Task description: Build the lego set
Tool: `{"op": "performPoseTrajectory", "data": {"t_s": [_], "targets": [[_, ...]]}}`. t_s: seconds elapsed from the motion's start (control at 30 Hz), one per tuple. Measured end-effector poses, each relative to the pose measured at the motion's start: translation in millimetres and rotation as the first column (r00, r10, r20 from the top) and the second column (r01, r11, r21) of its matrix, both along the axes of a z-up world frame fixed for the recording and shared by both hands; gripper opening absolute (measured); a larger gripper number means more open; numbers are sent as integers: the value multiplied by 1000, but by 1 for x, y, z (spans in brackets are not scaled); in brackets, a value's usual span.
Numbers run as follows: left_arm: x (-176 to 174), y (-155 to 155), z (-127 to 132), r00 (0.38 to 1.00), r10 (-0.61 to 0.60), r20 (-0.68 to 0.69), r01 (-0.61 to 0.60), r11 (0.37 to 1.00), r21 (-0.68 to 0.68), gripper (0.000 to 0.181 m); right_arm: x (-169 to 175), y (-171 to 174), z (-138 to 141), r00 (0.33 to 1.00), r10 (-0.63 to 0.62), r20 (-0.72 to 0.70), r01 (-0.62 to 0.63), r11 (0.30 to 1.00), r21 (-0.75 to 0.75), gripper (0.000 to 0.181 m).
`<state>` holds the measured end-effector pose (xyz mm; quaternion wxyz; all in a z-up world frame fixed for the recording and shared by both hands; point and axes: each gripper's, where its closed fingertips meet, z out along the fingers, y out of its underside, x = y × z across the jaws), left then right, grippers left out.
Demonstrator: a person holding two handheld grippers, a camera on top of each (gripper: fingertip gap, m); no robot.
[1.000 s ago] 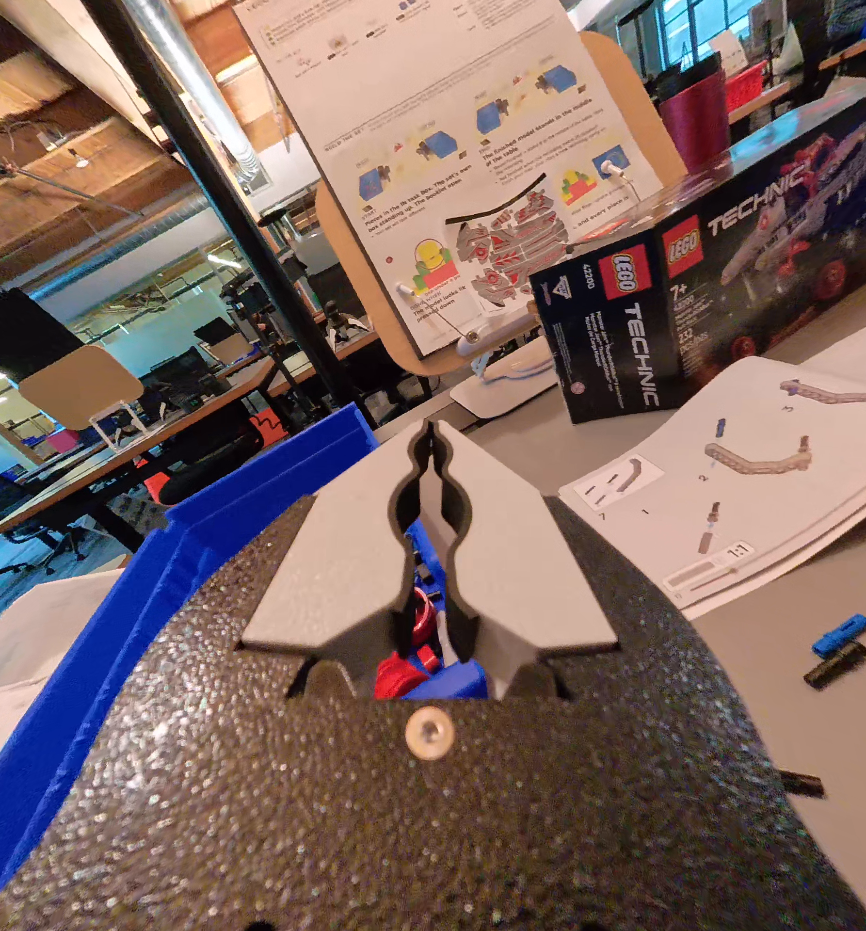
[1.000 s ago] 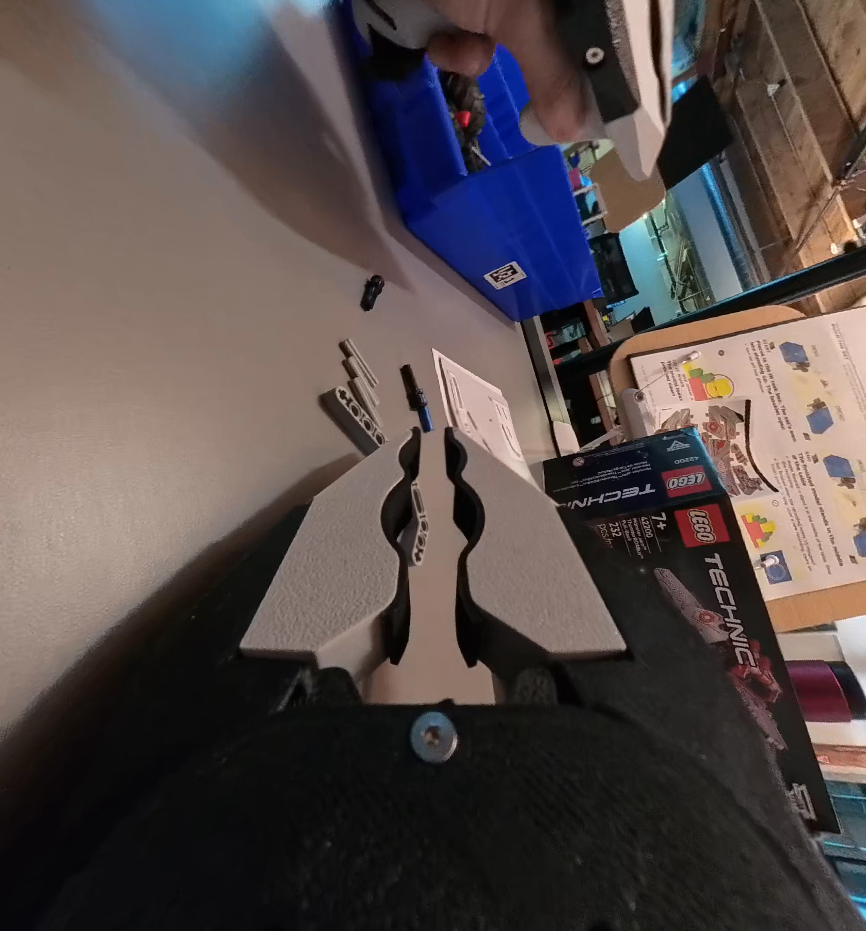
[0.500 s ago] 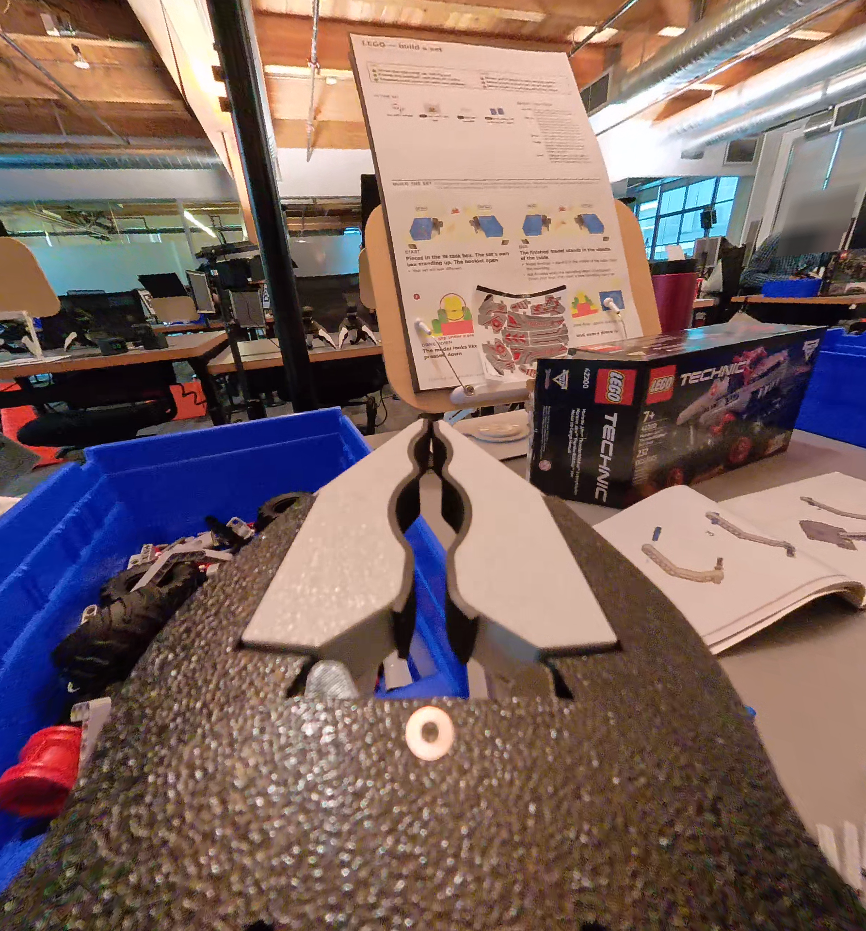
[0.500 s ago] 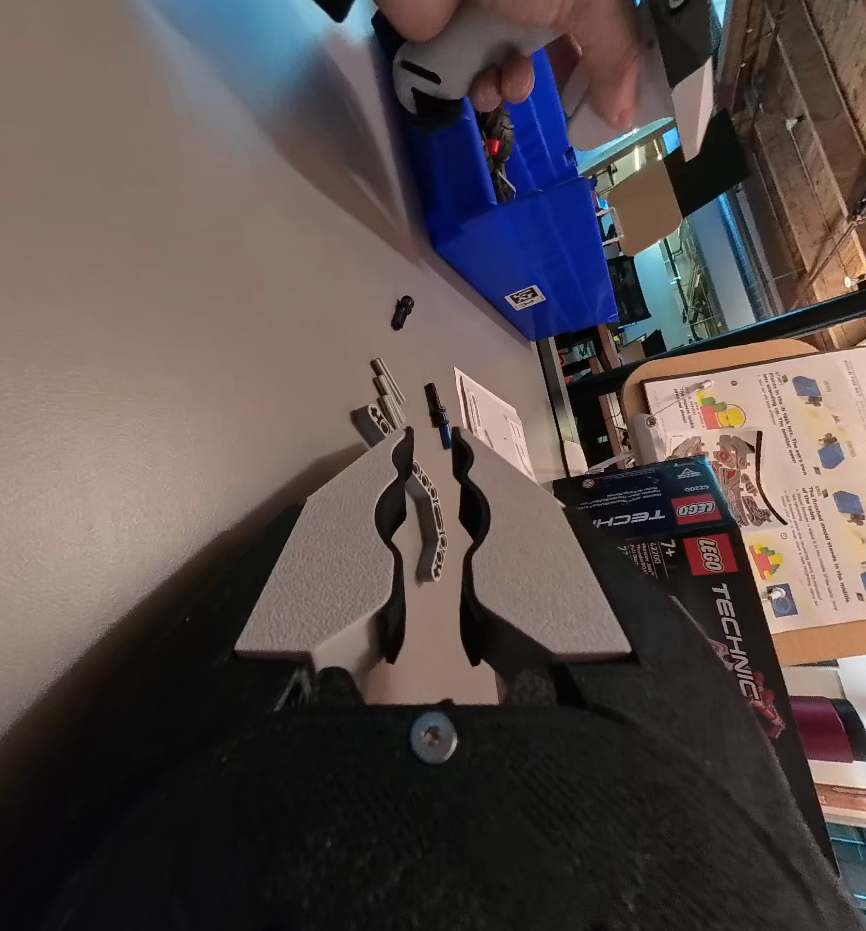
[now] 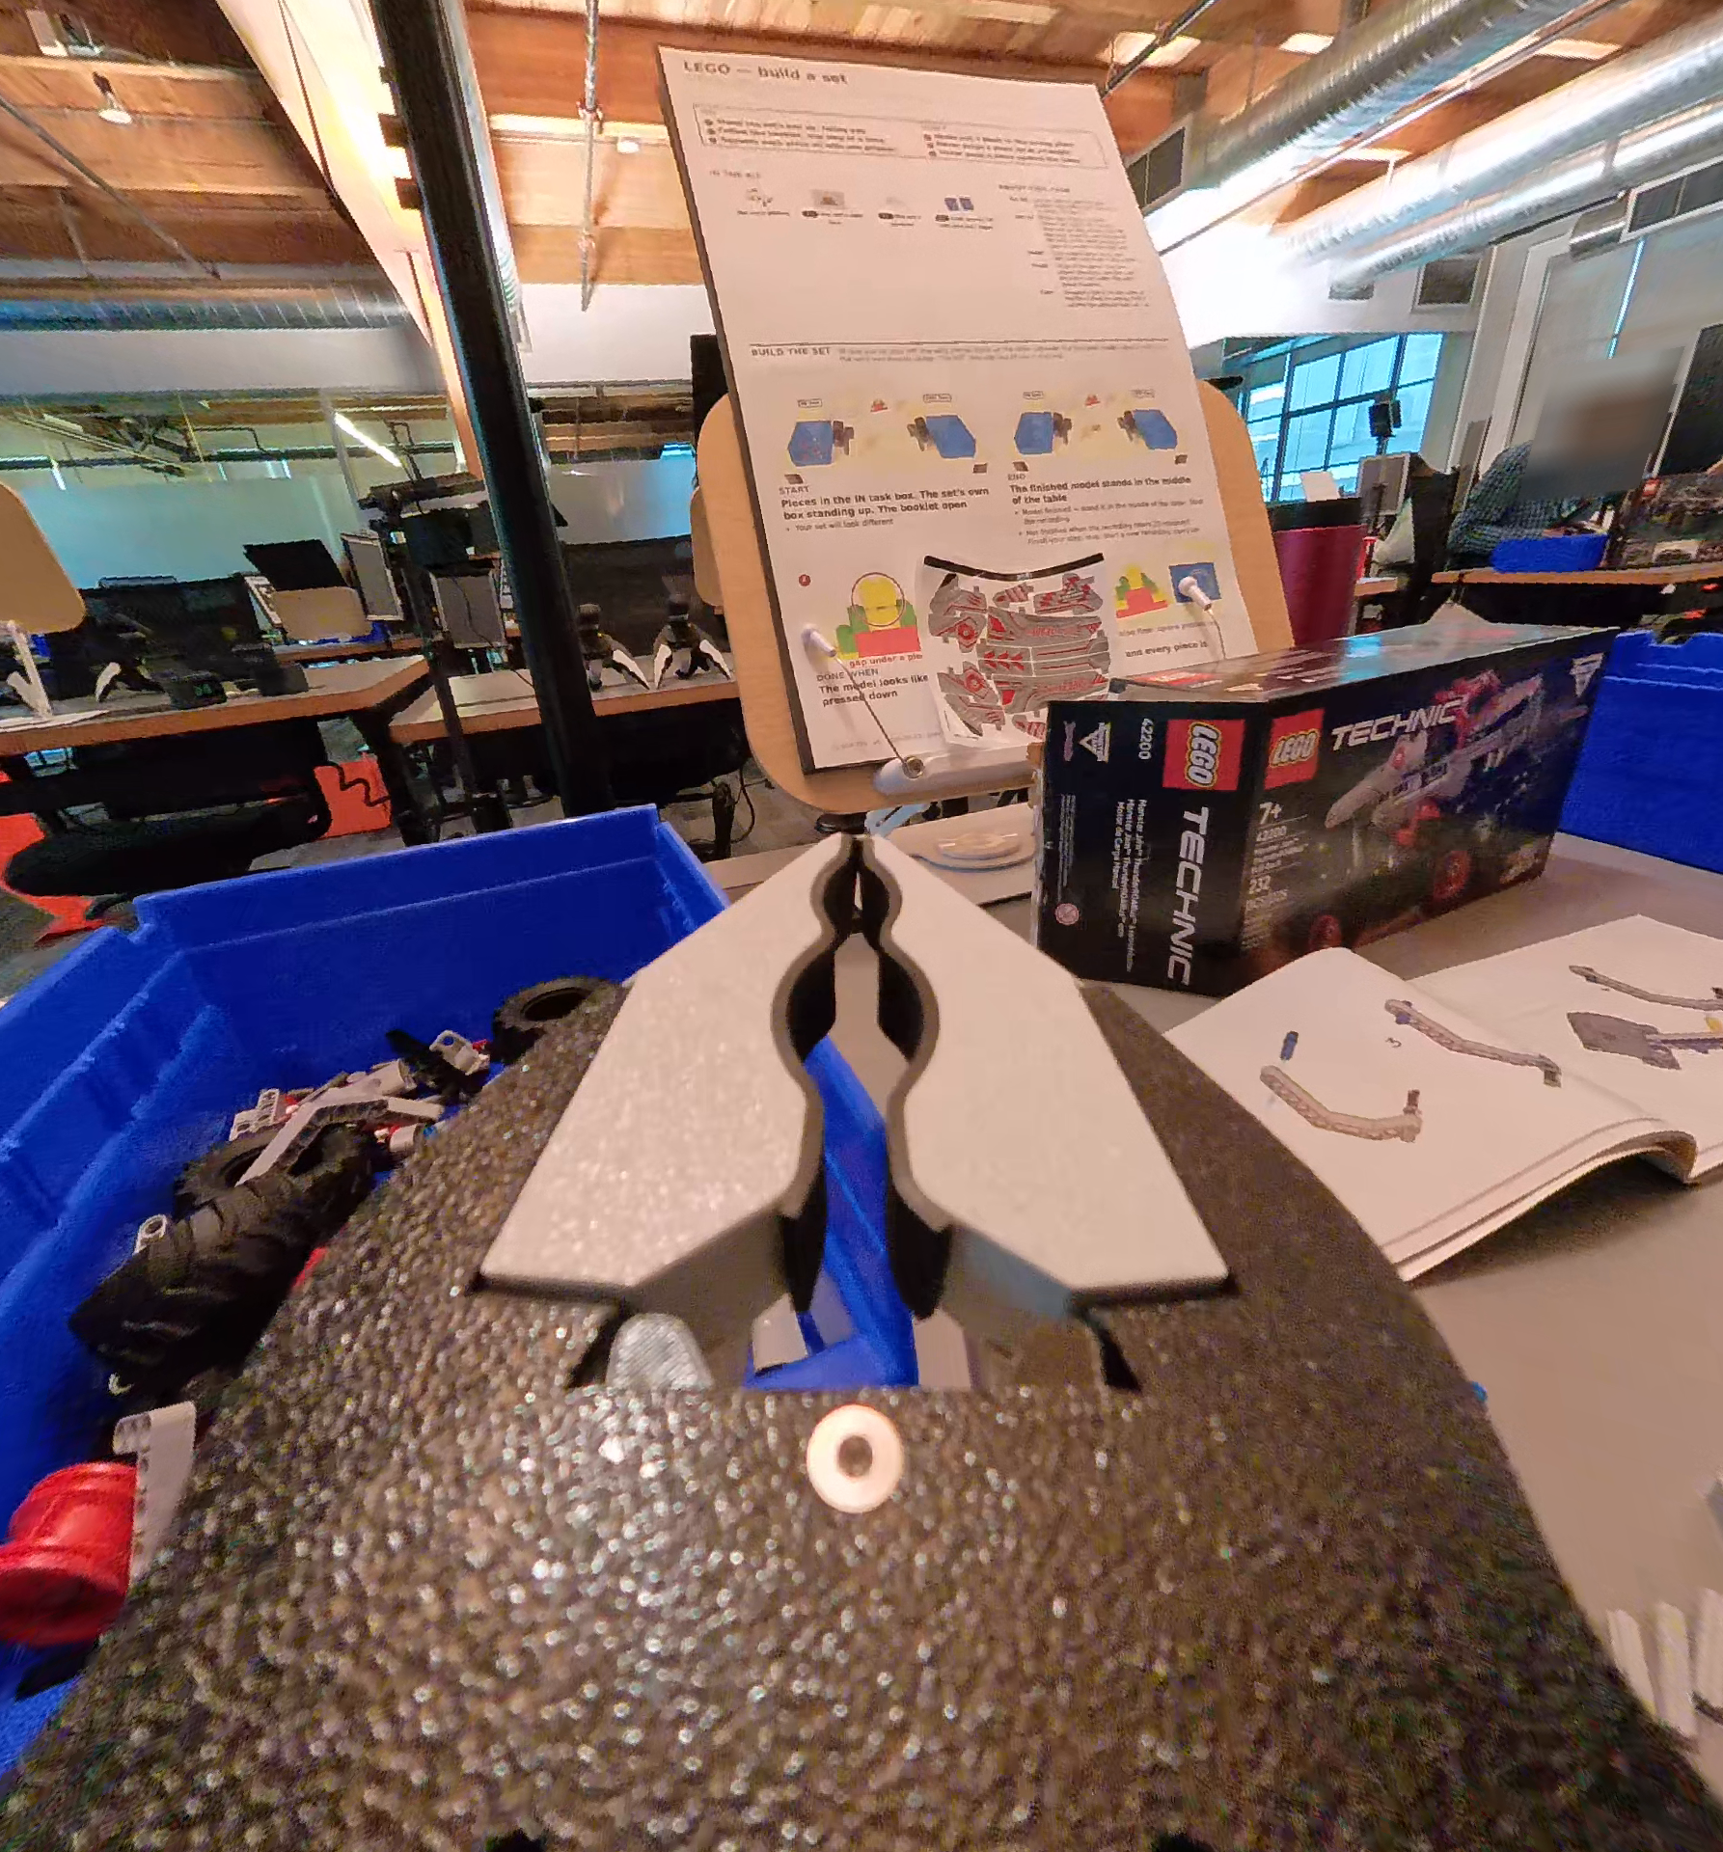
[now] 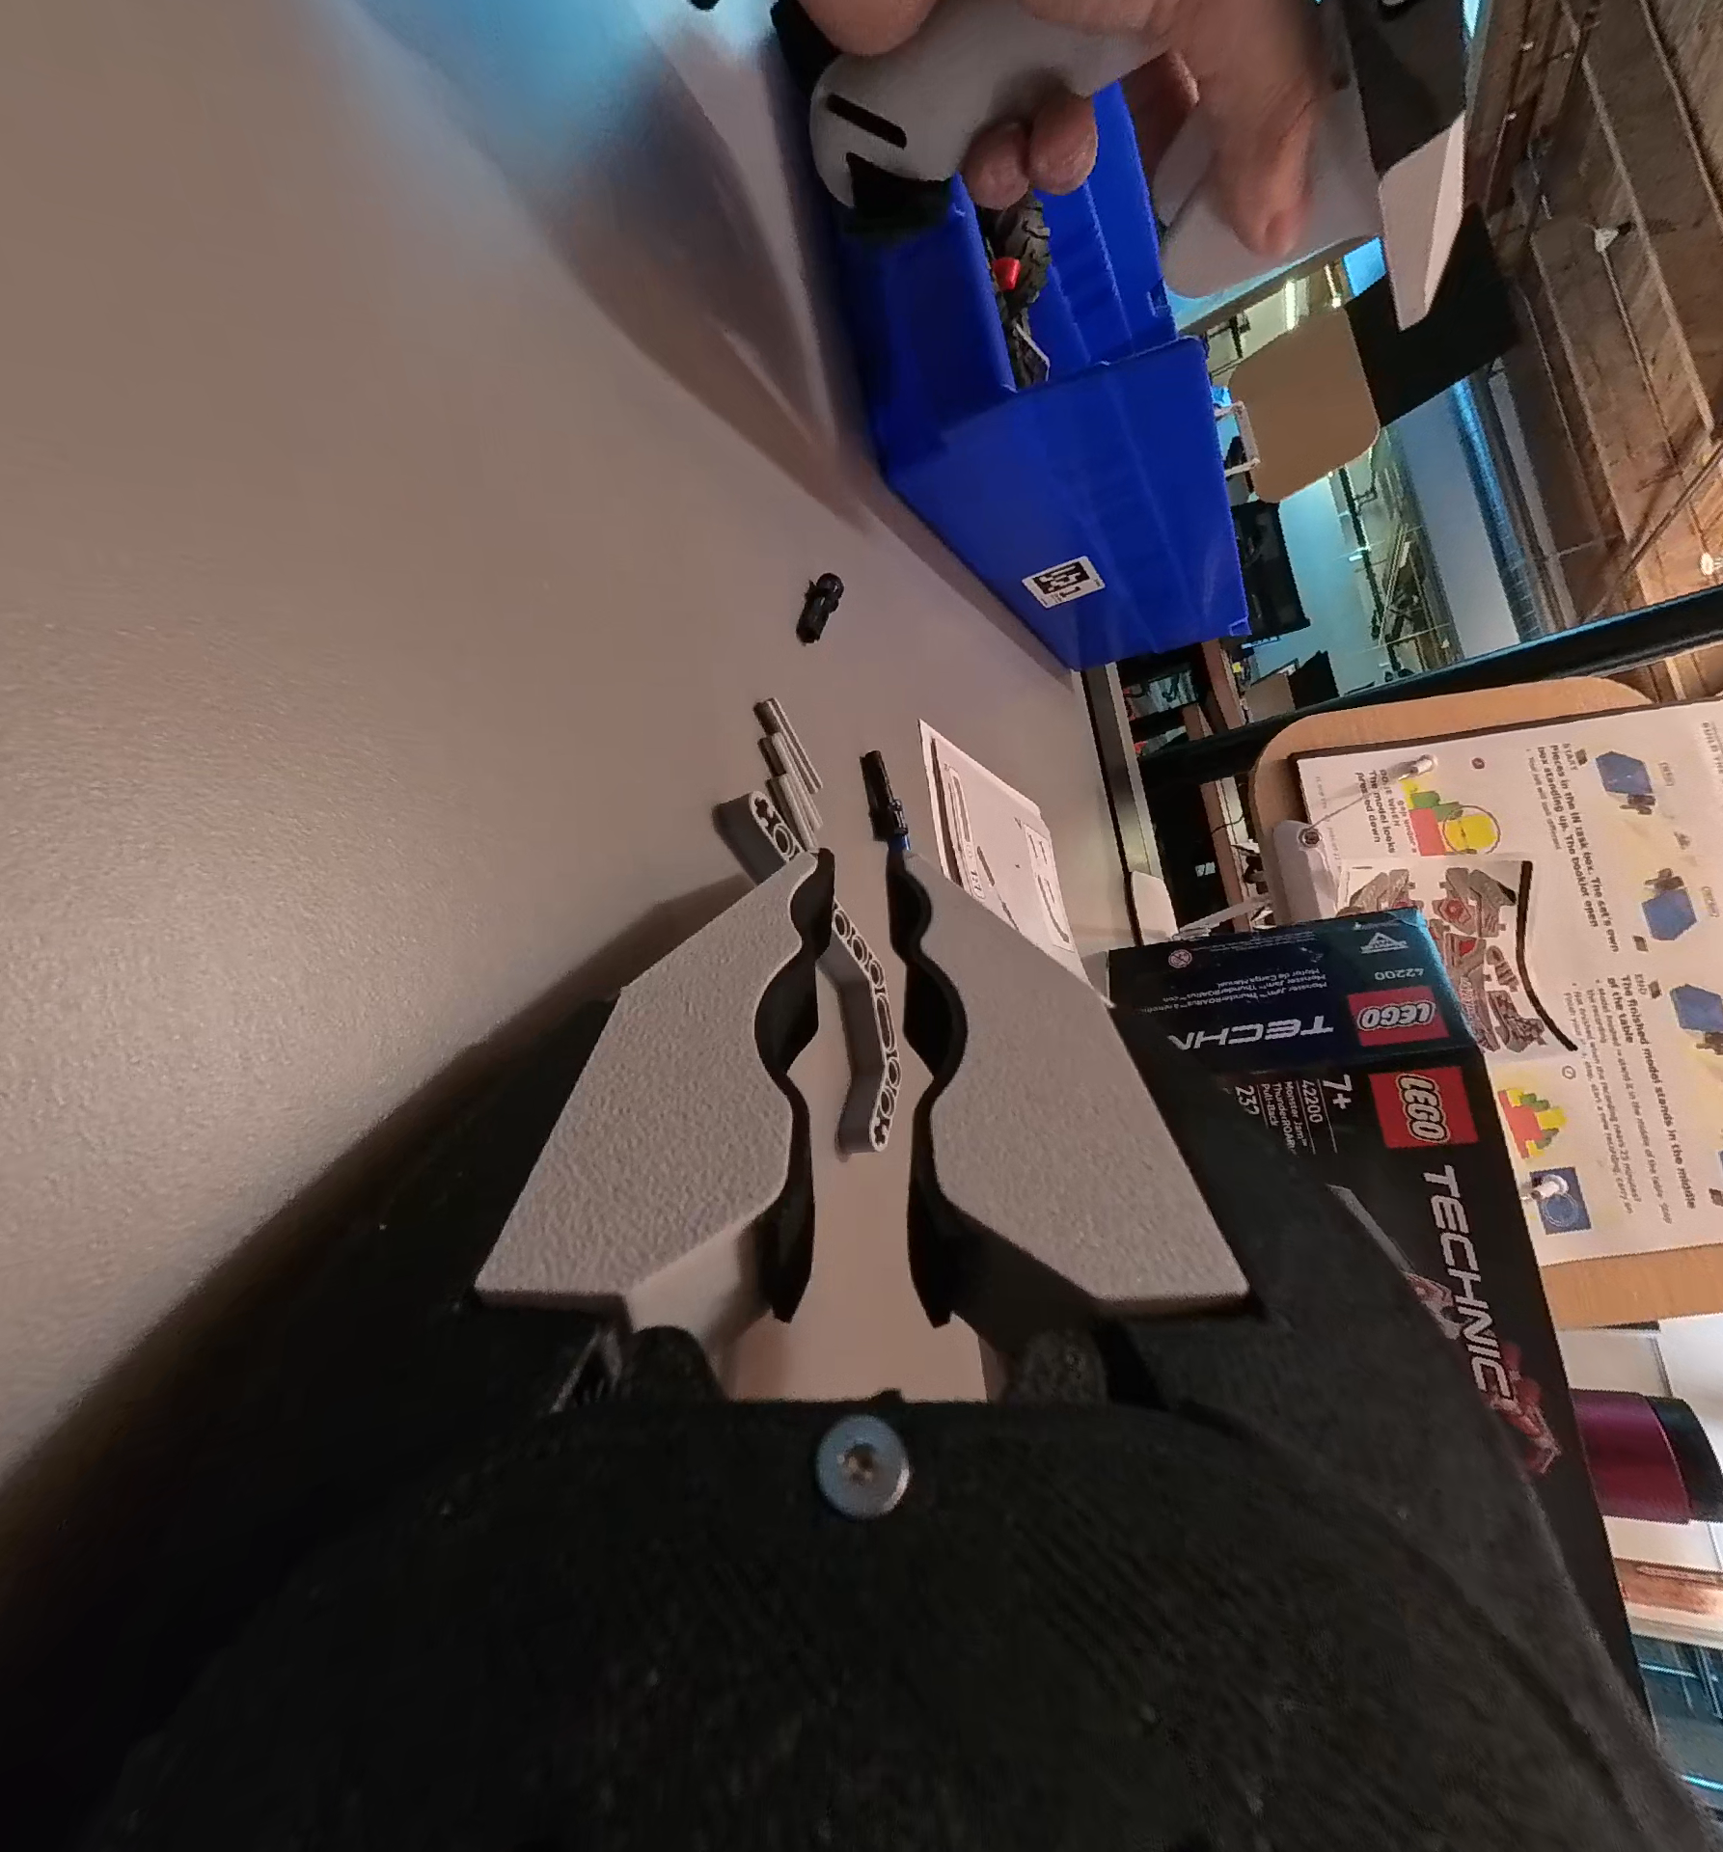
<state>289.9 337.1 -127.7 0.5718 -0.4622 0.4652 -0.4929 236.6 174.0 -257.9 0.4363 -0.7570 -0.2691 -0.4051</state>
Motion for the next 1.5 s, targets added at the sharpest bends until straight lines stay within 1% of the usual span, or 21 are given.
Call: {"op": "performPoseTrajectory", "data": {"t_s": [0.33,0.7,1.5], "targets": [[1,-3,-3,1000,-15,-15,15,1000,4,0,1,-1,-1,1000,-3,6,3,1000,-8,4],[2,-5,-4,999,-25,-24,25,1000,2,0,6,-4,4,999,-34,-2,34,999,19,0],[3,-6,-9,999,-32,-39,32,999,2,0,5,-7,-2,998,-57,-1,57,998,-12,0]]}}
